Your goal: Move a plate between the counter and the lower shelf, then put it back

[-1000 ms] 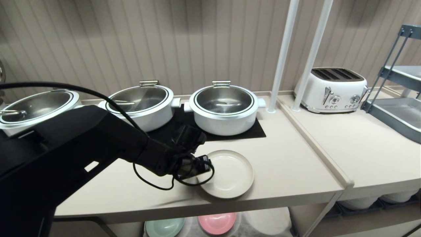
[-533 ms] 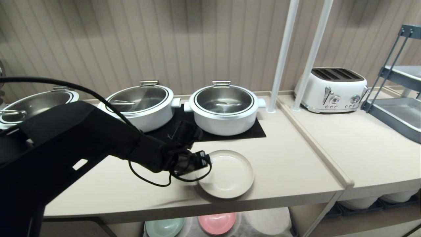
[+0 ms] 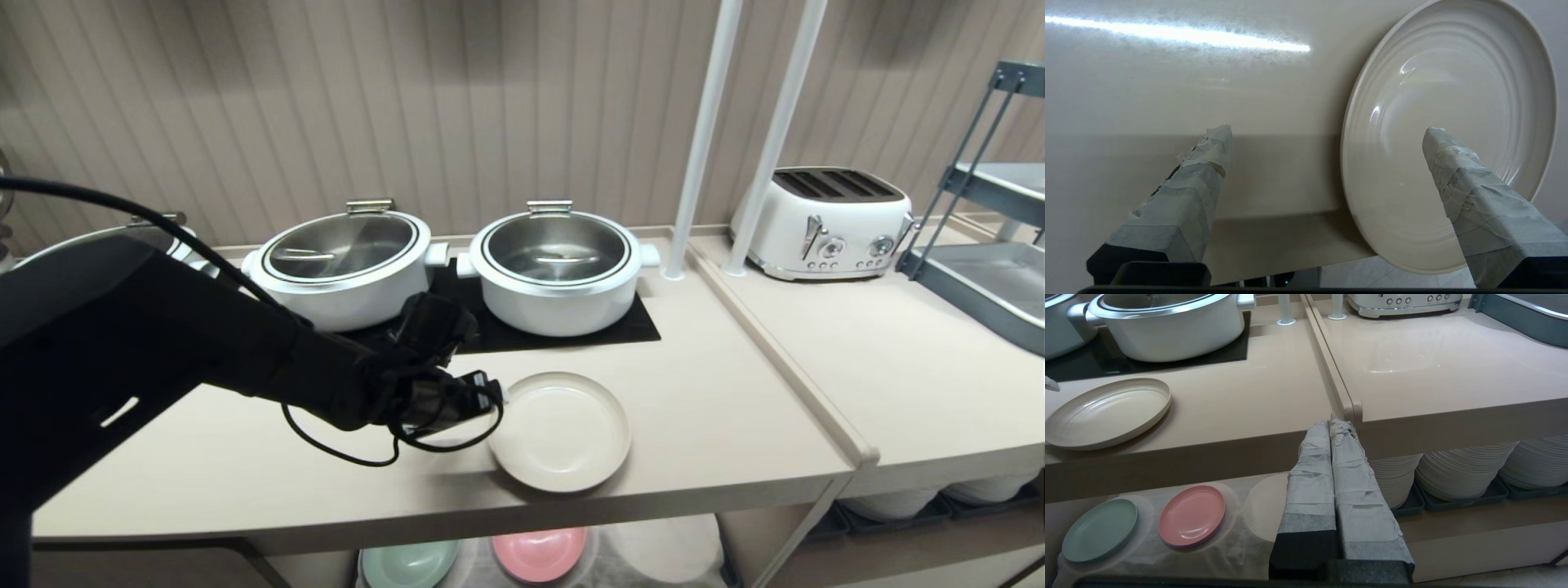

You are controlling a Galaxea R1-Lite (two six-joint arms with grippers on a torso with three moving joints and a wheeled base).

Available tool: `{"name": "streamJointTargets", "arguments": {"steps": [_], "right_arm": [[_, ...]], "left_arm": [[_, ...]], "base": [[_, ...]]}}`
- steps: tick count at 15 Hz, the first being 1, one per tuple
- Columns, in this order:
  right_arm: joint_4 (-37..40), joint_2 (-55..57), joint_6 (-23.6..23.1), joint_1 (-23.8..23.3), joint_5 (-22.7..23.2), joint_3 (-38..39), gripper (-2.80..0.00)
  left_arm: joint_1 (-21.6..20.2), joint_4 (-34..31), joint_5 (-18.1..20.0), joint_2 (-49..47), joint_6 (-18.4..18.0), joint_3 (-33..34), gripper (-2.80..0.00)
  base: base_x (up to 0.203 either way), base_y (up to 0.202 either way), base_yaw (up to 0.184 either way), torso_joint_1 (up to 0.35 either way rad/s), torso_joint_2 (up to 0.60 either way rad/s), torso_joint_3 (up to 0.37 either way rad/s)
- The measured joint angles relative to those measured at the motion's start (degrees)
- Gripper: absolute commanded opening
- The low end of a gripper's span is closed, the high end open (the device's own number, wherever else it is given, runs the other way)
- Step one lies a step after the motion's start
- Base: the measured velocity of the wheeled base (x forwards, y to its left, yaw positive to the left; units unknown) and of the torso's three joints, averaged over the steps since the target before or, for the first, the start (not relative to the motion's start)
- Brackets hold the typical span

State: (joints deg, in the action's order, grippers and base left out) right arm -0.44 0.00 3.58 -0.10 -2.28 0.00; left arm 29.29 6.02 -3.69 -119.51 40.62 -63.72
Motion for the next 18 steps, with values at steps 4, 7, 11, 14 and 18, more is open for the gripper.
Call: {"name": "streamJointTargets", "arguments": {"steps": [4,7,11,14,18], "right_arm": [[0.0,0.0,0.0,0.0,0.0,0.0,-2.8],[0.0,0.0,0.0,0.0,0.0,0.0,-2.8],[0.0,0.0,0.0,0.0,0.0,0.0,-2.8],[0.0,0.0,0.0,0.0,0.0,0.0,-2.8],[0.0,0.0,0.0,0.0,0.0,0.0,-2.8]], "left_arm": [[-0.4,0.1,-0.1,4.3,0.1,5.2,-2.8],[-1.0,0.1,-0.1,7.9,0.1,8.7,-2.8],[-1.8,0.1,-1.3,13.6,-0.2,14.5,-2.8],[-2.5,0.0,-5.8,18.0,-0.3,19.7,-2.8],[-2.0,0.0,-7.7,27.0,-0.3,26.5,-2.8]], "base": [[0.0,0.0,0.0,0.0,0.0,0.0],[0.0,0.0,0.0,0.0,0.0,0.0],[0.0,0.0,0.0,0.0,0.0,0.0],[0.0,0.0,0.0,0.0,0.0,0.0],[0.0,0.0,0.0,0.0,0.0,0.0]]}}
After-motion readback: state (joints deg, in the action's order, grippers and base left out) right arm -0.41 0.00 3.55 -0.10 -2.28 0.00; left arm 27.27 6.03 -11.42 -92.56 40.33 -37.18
